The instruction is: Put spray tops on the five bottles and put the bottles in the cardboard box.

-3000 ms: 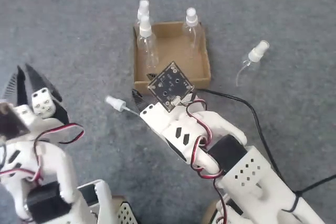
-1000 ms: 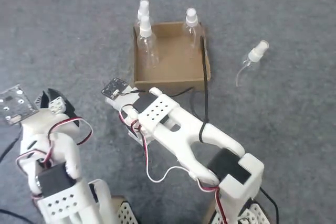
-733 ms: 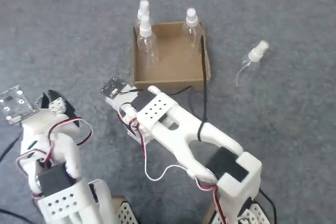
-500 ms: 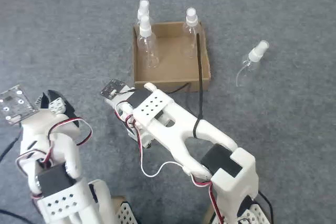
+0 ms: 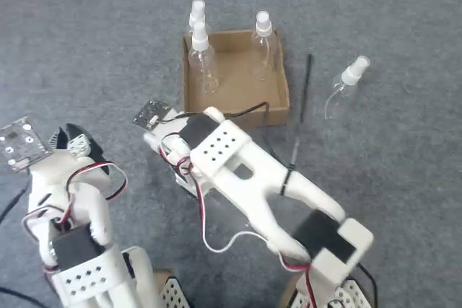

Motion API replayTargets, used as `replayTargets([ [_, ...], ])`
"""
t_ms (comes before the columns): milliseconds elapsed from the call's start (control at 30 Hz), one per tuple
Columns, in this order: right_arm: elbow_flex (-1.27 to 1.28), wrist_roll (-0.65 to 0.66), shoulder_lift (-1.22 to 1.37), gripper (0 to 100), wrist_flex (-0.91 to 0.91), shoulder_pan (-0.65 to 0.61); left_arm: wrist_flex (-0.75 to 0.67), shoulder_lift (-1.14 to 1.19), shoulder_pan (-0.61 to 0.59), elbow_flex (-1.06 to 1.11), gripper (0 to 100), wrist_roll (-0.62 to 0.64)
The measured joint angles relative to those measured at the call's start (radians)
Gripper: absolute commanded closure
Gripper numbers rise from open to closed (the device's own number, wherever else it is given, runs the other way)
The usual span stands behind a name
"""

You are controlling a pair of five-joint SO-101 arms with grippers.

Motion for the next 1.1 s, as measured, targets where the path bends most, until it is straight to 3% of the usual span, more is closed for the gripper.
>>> replayTargets([
  [533,0.0,0.002,-0.4,98.9,0.15,0.06,0.026,0.0,0.066,-0.009,90,-0.118],
  [833,0.026,0.002,-0.615,98.9,0.152,0.091,0.149,0.002,0.137,-0.066,90,-0.206],
  [1100,0.241,0.002,-0.813,98.9,0.029,0.14,0.186,0.002,0.193,-0.066,86,-0.236],
])
